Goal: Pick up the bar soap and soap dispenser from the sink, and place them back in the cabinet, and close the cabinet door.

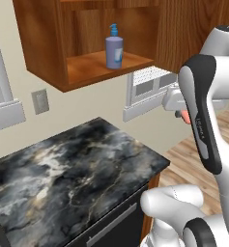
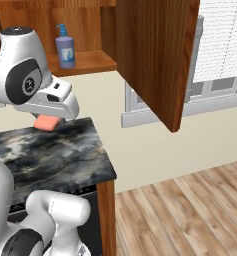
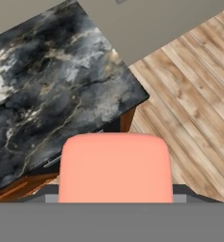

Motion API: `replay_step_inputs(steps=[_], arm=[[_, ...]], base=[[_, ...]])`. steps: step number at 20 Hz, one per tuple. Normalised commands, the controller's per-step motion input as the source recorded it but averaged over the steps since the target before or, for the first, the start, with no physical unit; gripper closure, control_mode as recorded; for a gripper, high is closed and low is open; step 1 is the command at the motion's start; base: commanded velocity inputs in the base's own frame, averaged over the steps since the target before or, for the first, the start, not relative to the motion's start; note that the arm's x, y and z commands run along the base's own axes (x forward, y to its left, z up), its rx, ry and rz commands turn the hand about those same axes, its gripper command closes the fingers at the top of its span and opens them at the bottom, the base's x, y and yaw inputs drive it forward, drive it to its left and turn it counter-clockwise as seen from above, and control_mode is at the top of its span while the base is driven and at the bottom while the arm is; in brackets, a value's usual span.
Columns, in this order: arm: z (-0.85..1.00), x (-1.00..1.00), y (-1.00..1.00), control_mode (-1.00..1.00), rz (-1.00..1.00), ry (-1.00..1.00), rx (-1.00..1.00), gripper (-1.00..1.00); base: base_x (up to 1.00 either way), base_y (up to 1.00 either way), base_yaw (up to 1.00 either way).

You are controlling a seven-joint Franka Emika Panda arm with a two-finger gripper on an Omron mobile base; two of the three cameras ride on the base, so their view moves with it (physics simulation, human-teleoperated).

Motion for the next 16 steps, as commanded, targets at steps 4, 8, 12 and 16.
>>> replay_step_inputs(steps=[4,8,12,16], arm=[[0.0,0.0,0.0,-1.0,0.0,0.0,0.0,1.0],[0.06,0.0,0.06,-1.0,0.01,-0.04,0.0,1.0],[0.16,0.0,0.15,-1.0,0.06,-0.07,0.0,1.0],[0.18,0.05,0.14,-1.0,0.12,-0.04,0.0,1.0]], base=[[0.0,0.0,0.0],[0.0,0.0,0.0],[0.0,0.0,0.0],[0.0,0.0,0.0]])
